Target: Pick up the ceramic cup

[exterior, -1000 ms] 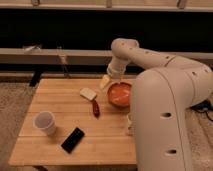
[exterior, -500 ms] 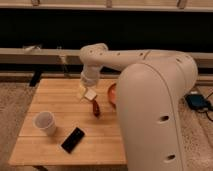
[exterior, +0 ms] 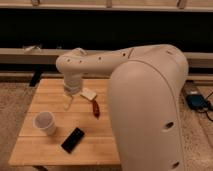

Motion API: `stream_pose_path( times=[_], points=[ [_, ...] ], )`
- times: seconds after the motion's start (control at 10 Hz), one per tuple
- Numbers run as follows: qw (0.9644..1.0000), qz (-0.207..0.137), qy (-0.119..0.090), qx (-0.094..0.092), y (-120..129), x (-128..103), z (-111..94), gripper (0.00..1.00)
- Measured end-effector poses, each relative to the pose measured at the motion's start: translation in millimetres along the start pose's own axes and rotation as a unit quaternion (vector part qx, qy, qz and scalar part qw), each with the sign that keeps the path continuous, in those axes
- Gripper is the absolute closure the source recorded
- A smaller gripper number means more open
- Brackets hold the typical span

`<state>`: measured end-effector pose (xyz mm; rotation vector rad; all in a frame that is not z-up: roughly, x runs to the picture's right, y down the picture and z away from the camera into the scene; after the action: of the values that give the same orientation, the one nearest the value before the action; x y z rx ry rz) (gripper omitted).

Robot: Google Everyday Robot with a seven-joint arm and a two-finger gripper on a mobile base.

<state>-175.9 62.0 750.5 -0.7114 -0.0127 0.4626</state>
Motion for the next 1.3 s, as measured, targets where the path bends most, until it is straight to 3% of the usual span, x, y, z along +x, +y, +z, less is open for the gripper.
stream_pose_path(
  times=[0.3, 1.1, 1.3],
  points=[
    [0.9987, -0.051, 0.001, 0.000, 28, -10, -2, 0.20],
    [0.9986, -0.053, 0.001, 0.001, 28, -10, -2, 0.20],
    [0.9979, -0.064, 0.001, -0.001, 39, -25, 0, 0.20]
  ],
)
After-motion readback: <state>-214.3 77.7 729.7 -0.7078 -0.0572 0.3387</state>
